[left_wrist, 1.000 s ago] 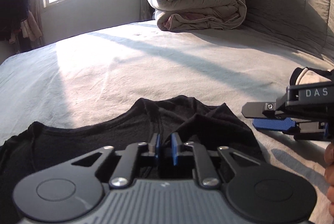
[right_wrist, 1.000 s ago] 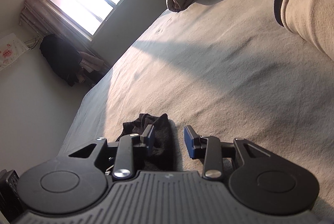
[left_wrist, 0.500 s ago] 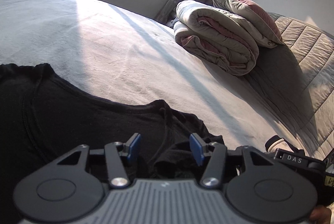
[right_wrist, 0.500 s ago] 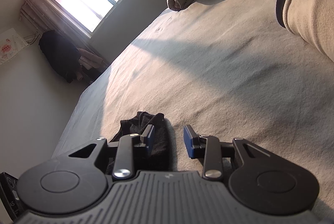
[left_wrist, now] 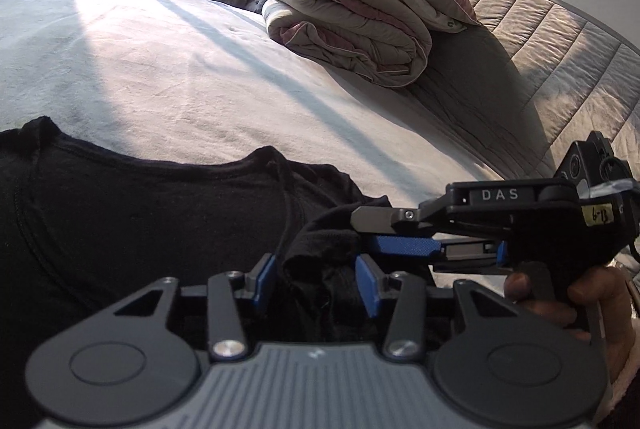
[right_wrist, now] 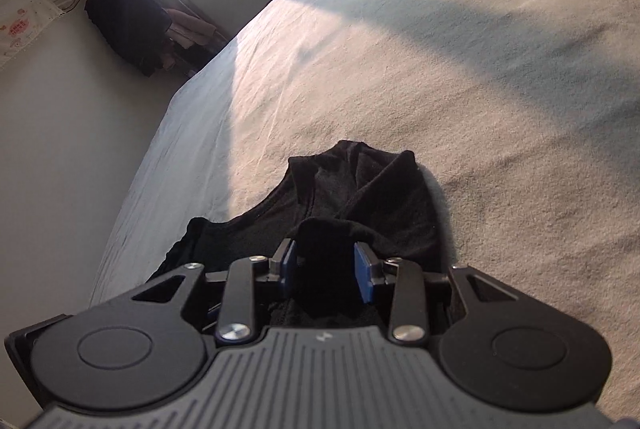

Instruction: Fold clothes

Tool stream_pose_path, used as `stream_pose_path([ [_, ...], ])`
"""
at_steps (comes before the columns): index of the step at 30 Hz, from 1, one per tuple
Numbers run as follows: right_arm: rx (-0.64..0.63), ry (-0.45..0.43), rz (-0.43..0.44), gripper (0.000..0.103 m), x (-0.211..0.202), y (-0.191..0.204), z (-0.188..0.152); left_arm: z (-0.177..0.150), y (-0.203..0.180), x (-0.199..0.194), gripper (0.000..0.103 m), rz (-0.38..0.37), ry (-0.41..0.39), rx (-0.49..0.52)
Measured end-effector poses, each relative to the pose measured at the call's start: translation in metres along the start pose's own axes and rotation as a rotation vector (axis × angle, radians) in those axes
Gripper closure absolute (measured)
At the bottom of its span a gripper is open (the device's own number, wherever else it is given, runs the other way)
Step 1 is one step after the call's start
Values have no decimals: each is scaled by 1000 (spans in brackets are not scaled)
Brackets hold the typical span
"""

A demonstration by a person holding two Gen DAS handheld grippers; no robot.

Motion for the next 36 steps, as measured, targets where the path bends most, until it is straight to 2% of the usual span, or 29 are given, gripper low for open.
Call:
stream_pose_path([
  [1, 1, 13, 9, 74, 4, 2, 0, 0, -1, -3, 60, -11, 7, 12],
  [3, -4, 20, 21, 90, 7, 7, 0, -1, -4, -9, 63, -34, 23, 35],
  [5, -9, 7, 52, 98, 4, 12, 3, -5, -8, -11, 66, -48, 56, 60],
  [8, 11, -9, 105, 98, 2, 15, 8, -11, -14, -9, 68, -40, 98, 102],
  [14, 68, -38, 198, 97, 13, 3, 14, -17, -27, -10, 71, -49, 109, 187],
  [16, 59, -41, 188, 88, 23, 1, 18, -19, -30, -8, 71, -38, 123, 206],
  [21, 45, -28, 215, 83, 14, 6, 20, -19, -39, -14, 71, -3, 118, 257],
  [22, 27, -32, 201, 80, 8, 8, 21, -16, -40, -19, 71, -13, 98, 253],
  [23, 10, -37, 188, 67, 3, 10, 22, -13, -40, -24, 71, -23, 78, 248],
  [24, -18, -39, 170, 64, -3, 13, 23, -10, -39, -28, 70, -32, 59, 241],
  [28, -224, -44, 43, 64, -19, 31, 18, 0, -17, -31, 70, -32, 19, 117],
  [30, -294, -33, -14, 67, -25, 38, 12, 3, -3, -31, 81, -19, 10, 40],
  [36, -392, 83, -58, 67, -14, 45, -24, 10, 20, -28, 81, -21, -27, -127],
])
Point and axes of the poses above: each gripper's, at about its wrist camera, not at the fingertips, and x roughly the way its jaws point, y to its left, z to its top, the point moved 7 cm from there along x, roughly the way its jaws point, and after that the axes turned 2 degrees about -x, right-handed, at the moved point
